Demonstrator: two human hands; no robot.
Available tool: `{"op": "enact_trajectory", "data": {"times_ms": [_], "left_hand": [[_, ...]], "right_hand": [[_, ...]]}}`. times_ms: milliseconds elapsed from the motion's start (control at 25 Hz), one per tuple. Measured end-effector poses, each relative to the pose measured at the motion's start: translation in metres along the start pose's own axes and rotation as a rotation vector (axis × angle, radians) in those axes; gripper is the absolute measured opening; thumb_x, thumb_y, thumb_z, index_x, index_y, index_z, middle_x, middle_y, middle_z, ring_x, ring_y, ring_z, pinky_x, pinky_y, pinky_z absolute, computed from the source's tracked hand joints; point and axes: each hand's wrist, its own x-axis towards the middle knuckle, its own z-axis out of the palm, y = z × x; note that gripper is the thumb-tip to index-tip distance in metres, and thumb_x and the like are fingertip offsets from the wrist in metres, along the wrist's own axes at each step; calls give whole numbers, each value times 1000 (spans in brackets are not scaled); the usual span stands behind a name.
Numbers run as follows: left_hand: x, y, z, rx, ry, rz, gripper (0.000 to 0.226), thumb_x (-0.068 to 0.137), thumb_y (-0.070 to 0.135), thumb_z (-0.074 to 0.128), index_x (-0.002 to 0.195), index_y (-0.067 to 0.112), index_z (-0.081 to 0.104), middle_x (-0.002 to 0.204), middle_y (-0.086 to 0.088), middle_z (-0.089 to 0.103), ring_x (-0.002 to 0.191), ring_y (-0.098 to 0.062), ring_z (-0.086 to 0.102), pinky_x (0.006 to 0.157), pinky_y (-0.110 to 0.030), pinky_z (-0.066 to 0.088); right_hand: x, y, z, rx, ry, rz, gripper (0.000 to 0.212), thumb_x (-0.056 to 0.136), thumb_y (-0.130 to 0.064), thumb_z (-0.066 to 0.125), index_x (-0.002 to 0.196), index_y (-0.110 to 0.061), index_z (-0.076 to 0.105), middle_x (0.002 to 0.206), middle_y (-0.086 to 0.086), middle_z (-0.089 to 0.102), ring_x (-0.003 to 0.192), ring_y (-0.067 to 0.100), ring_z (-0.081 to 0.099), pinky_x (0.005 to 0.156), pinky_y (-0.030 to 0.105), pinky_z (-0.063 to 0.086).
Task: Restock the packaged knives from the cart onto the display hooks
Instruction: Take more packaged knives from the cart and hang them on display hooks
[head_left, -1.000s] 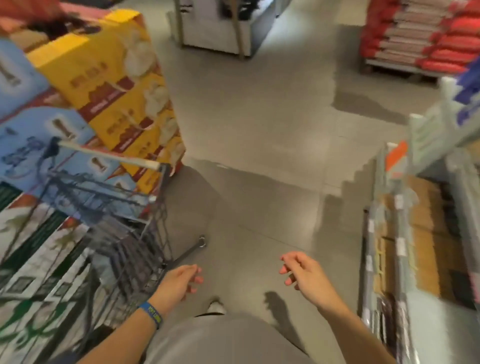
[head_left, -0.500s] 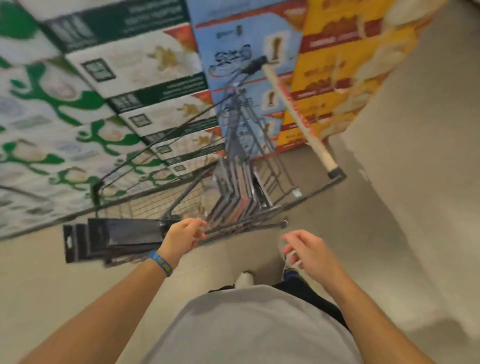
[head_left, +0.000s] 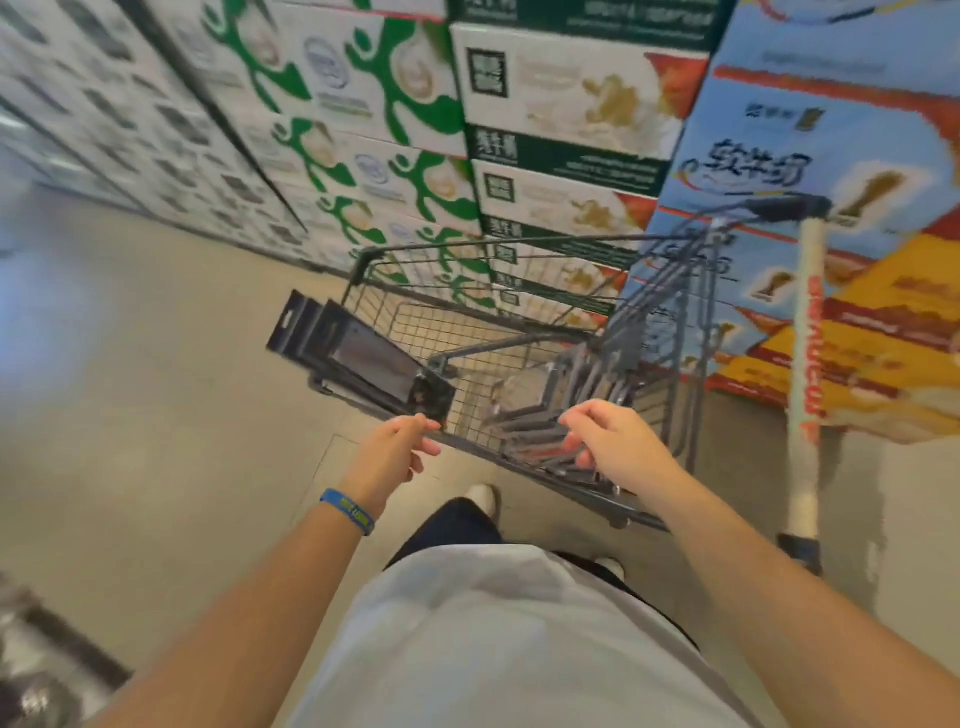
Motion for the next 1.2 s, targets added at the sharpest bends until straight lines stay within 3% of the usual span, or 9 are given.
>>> {"op": "enact_trajectory", "data": {"times_ms": [120, 240, 400, 520, 600, 680, 800, 920, 1200], "left_hand": [[11, -6, -13, -89, 53, -54, 28, 98, 35, 49, 93, 23, 74, 73, 3, 72, 52, -8, 54, 47, -21, 41], [40, -2, -31, -133, 60, -76, 29, 100, 33, 47, 96, 20, 73, 72, 4, 72, 53, -8, 53, 47, -20, 41], [98, 18, -61, -79, -45, -81, 30, 102, 31, 44, 98, 18, 71, 72, 1, 71, 52, -8, 52, 47, -19, 40], [142, 41, -80, -76, -105, -88, 28, 104, 23, 45, 101, 10, 70, 70, -2, 70, 48, -8, 50, 43, -15, 40], [165, 54, -90, -58, -148, -109, 27, 104, 20, 46, 103, 7, 70, 76, -7, 70, 49, -9, 51, 42, -13, 41], [180, 61, -99, -31, -184, -109, 27, 104, 20, 47, 100, 6, 70, 80, -11, 70, 46, -6, 54, 43, -12, 42], [195, 65, -105, 55, -241, -120, 25, 103, 25, 49, 96, 13, 70, 79, -6, 69, 50, -6, 57, 50, -15, 45], [204, 67, -109, 155, -294, -168, 25, 102, 30, 51, 91, 17, 69, 79, -2, 70, 57, -11, 55, 53, -17, 46], [207, 77, -84, 295, -376, -207, 32, 105, 30, 45, 96, 12, 70, 81, -3, 72, 57, -12, 56, 42, -13, 42]], "right_hand": [[24, -16, 15, -33, -49, 43, 18, 104, -37, 54, 99, -28, 69, 88, -6, 75, 72, 13, 69, 71, 32, 57], [49, -35, 31, -85, -48, 68, 17, 104, -37, 53, 97, -30, 67, 88, -6, 74, 75, 15, 68, 64, 24, 50], [101, -65, 41, -342, 217, 43, 15, 104, -38, 52, 100, -31, 64, 81, -10, 70, 68, 12, 63, 52, 25, 41], [149, -78, 33, -655, 284, 133, 23, 101, -46, 54, 115, -30, 63, 114, -3, 67, 102, 21, 62, 81, 38, 51], [174, -76, 27, -889, 260, 146, 39, 99, -50, 58, 128, -25, 59, 131, 4, 58, 123, 30, 52, 96, 46, 47], [190, -69, 31, -973, 178, 203, 51, 98, -53, 60, 136, -20, 55, 137, 8, 55, 129, 34, 48, 99, 48, 45], [196, -50, 49, -1103, 21, 384, 54, 99, -46, 60, 141, -13, 51, 142, 13, 52, 134, 36, 44, 99, 47, 45], [188, -35, 66, -1301, 10, 446, 45, 99, -35, 61, 137, -11, 56, 139, 16, 55, 129, 36, 48, 100, 45, 43], [168, -19, 92, -1391, -6, 531, 70, 90, -58, 65, 142, -14, 50, 148, 19, 48, 140, 41, 37, 112, 56, 34]]}}
